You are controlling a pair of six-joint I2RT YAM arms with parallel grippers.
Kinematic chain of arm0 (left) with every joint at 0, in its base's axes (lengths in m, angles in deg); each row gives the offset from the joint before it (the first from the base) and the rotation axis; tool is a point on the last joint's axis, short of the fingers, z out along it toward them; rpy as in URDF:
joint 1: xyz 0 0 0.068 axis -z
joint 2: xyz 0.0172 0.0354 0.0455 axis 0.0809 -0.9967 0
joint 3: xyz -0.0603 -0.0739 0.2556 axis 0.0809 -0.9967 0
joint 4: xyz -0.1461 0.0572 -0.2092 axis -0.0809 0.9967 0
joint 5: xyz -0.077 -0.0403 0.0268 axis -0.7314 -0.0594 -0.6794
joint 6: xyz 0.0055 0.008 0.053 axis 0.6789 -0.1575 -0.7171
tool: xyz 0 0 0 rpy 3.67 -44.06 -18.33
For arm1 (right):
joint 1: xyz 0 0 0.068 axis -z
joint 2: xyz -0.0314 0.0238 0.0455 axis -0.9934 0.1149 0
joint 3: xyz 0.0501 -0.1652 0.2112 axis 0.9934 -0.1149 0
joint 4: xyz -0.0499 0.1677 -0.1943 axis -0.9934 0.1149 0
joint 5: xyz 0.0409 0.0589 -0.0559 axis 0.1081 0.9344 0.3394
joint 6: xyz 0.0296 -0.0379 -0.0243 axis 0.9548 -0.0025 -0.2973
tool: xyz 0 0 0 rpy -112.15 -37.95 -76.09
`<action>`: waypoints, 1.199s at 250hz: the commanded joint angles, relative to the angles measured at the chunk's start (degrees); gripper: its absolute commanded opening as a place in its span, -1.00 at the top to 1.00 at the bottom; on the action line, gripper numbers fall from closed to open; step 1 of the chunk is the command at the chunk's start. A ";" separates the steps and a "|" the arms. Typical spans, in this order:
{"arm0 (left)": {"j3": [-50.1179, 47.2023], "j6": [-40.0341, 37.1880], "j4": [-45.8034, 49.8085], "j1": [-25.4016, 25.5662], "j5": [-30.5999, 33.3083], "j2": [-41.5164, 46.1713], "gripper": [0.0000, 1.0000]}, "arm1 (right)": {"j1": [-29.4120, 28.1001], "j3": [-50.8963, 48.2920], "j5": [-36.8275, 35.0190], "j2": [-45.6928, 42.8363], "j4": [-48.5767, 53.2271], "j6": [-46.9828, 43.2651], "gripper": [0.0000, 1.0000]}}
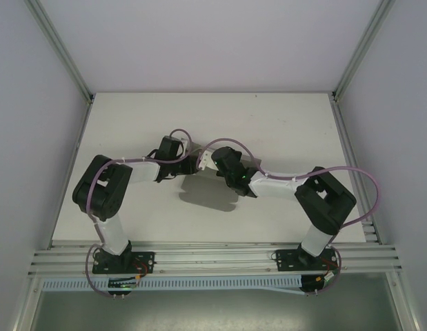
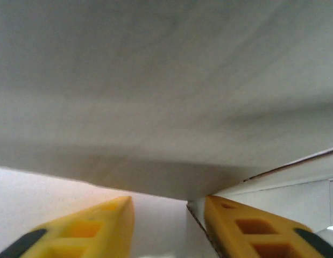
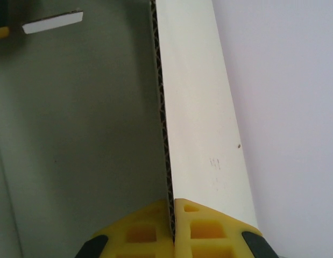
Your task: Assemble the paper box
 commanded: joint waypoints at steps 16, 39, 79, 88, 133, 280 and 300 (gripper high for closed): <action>-2.94 2.84 4.25 0.12 -0.22 4.81 -0.02 | 0.29 -1.32 -1.54 0.48 -2.64 -1.94 1.00; -3.51 4.07 5.50 0.10 -3.11 7.69 -0.04 | 0.19 -1.23 -2.96 0.85 -3.94 -2.91 1.00; -6.81 5.97 4.75 0.11 -8.57 11.49 -0.26 | 0.72 -0.72 -4.61 1.30 -5.94 -4.69 1.00; -7.15 6.09 5.26 0.19 -9.55 11.46 -0.27 | 0.99 -0.56 -4.44 1.29 -6.31 -4.69 1.00; -9.11 6.59 7.30 0.45 -9.73 9.18 0.19 | 1.84 0.14 -4.42 1.51 -8.52 -5.76 1.00; -7.99 7.87 3.26 0.54 -9.44 3.04 0.57 | -3.56 -12.25 -2.37 2.08 -20.50 -8.13 1.00; -8.14 8.15 2.29 0.56 -10.34 2.66 0.57 | -4.88 -13.69 -5.36 2.41 -21.12 -8.82 1.00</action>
